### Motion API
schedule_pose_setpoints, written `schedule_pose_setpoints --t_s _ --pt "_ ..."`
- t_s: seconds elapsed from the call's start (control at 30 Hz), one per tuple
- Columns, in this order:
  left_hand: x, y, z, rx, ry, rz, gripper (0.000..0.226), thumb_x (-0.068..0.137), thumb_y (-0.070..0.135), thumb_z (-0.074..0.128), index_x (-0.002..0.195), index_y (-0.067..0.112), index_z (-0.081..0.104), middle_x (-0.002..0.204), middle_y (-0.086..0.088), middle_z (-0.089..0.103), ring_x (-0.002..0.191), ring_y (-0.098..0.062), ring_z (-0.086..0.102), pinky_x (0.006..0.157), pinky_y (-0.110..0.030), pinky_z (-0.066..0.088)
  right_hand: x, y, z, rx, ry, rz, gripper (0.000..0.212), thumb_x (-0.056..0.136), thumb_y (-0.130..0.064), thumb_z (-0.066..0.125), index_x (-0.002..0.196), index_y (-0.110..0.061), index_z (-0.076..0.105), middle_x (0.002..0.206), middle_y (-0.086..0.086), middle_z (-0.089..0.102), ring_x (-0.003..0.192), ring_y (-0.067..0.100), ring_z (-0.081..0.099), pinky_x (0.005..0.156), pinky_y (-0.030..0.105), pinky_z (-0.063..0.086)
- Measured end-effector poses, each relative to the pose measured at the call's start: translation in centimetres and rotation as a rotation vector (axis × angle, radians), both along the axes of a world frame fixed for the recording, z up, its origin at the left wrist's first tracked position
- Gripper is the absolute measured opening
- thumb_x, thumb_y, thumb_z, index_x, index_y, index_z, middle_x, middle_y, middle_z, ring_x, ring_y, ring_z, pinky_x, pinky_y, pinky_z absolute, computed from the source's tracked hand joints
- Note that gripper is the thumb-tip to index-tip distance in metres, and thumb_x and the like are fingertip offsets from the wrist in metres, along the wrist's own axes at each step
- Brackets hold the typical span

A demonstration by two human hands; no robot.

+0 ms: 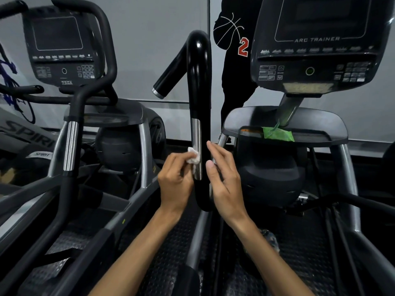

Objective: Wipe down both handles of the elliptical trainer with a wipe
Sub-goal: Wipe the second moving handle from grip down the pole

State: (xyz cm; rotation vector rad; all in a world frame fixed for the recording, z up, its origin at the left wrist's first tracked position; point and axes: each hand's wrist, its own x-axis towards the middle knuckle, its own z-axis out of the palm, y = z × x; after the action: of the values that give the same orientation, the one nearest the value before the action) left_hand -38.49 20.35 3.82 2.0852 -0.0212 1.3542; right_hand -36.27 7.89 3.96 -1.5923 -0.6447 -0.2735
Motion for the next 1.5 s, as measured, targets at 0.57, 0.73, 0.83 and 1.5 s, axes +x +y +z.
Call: schedule_pose_setpoints --t_s 0.57,0.73,0.83,1.5 --pt "0.1 -0.8 -0.1 0.019 -0.040 -0.008 0.020 0.084 -0.008 0.074 0.099 0.004 0.078 0.094 0.000 0.072 0.083 -0.019 0.068 0.077 -0.024 0.055 0.4 0.0 -0.3 0.114 0.098 0.095 0.055 0.103 -0.050 0.032 0.145 -0.022 0.053 0.148 -0.012 0.047 0.142 0.005 0.044 0.119 0.045 0.038" --pt "-0.1 0.2 0.2 -0.021 -0.029 -0.052 0.015 0.087 0.004 0.064 0.096 0.005 0.077 0.093 0.000 0.070 0.085 -0.010 0.068 0.077 -0.018 0.053 0.5 0.1 -0.3 0.116 0.095 0.085 0.063 0.103 -0.060 0.031 0.146 -0.019 0.053 0.148 -0.012 0.047 0.142 0.007 0.043 0.119 0.047 0.036" --pt "0.5 -0.6 1.0 -0.021 -0.059 -0.037 0.013 0.088 0.003 0.068 0.097 0.005 0.077 0.093 0.002 0.068 0.083 -0.014 0.067 0.075 -0.019 0.052 0.4 0.2 -0.4 0.132 0.120 0.094 0.069 0.101 -0.066 0.031 0.146 -0.020 0.054 0.149 -0.014 0.047 0.141 0.005 0.044 0.120 0.046 0.035" --pt "0.4 0.0 -0.7 -0.022 -0.111 -0.025 0.018 0.087 -0.002 0.074 0.102 0.006 0.078 0.095 0.001 0.074 0.084 -0.019 0.071 0.078 -0.028 0.058 0.4 -0.3 -0.1 0.182 0.193 0.161 0.074 0.101 -0.066 0.030 0.145 -0.010 0.050 0.142 -0.028 0.055 0.141 0.003 0.046 0.121 0.046 0.033"
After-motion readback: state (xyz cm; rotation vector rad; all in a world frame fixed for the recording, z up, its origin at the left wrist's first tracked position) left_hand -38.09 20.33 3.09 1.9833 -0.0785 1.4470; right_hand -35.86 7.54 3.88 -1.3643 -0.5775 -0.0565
